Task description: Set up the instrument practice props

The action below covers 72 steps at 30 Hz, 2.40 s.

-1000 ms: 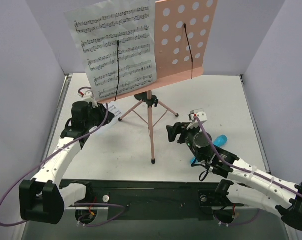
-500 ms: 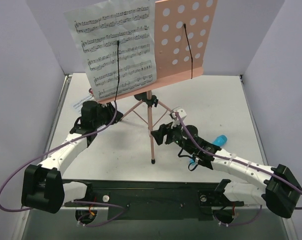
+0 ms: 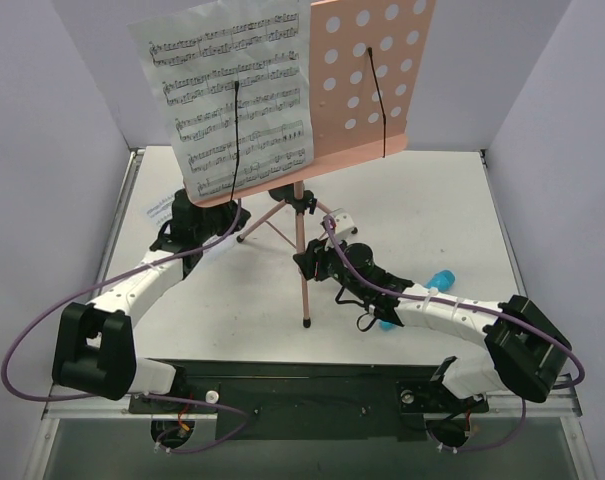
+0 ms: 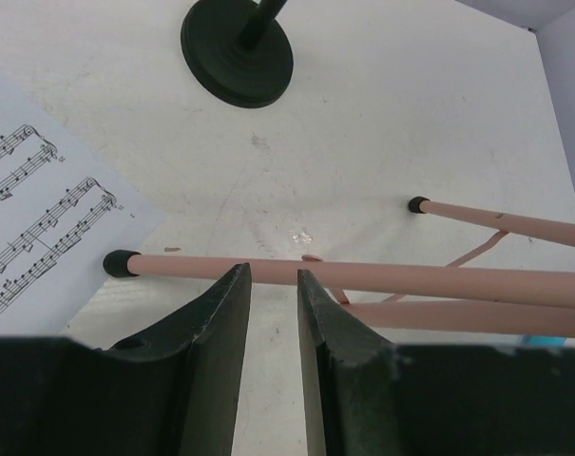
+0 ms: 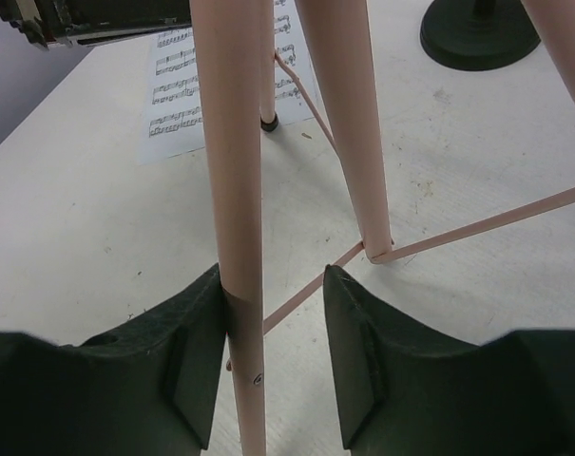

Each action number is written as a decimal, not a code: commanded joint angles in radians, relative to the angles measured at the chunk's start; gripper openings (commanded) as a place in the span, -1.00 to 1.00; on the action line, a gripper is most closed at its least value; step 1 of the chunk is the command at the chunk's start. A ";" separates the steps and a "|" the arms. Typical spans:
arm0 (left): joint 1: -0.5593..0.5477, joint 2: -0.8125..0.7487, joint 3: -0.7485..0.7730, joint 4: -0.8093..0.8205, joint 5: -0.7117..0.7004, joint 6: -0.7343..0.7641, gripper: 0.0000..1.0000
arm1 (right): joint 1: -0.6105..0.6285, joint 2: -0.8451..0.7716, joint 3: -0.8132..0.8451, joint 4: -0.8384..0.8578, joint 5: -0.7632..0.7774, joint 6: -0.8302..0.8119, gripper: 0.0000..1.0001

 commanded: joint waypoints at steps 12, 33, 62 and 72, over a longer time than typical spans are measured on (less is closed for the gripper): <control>-0.130 0.138 0.130 0.094 -0.087 -0.010 -0.28 | -0.005 -0.004 0.005 0.099 0.064 -0.009 -0.79; -0.279 0.284 0.230 0.094 -0.158 -0.027 -0.27 | 0.098 -0.082 -0.076 0.063 0.342 -0.068 -0.88; -0.057 0.211 0.077 -0.028 -0.208 -0.091 -0.28 | 0.176 -0.469 -0.166 -0.207 0.413 -0.090 0.22; 0.043 0.368 0.204 -0.053 -0.234 -0.119 -0.32 | 0.296 -0.621 -0.177 -0.359 0.466 -0.041 0.29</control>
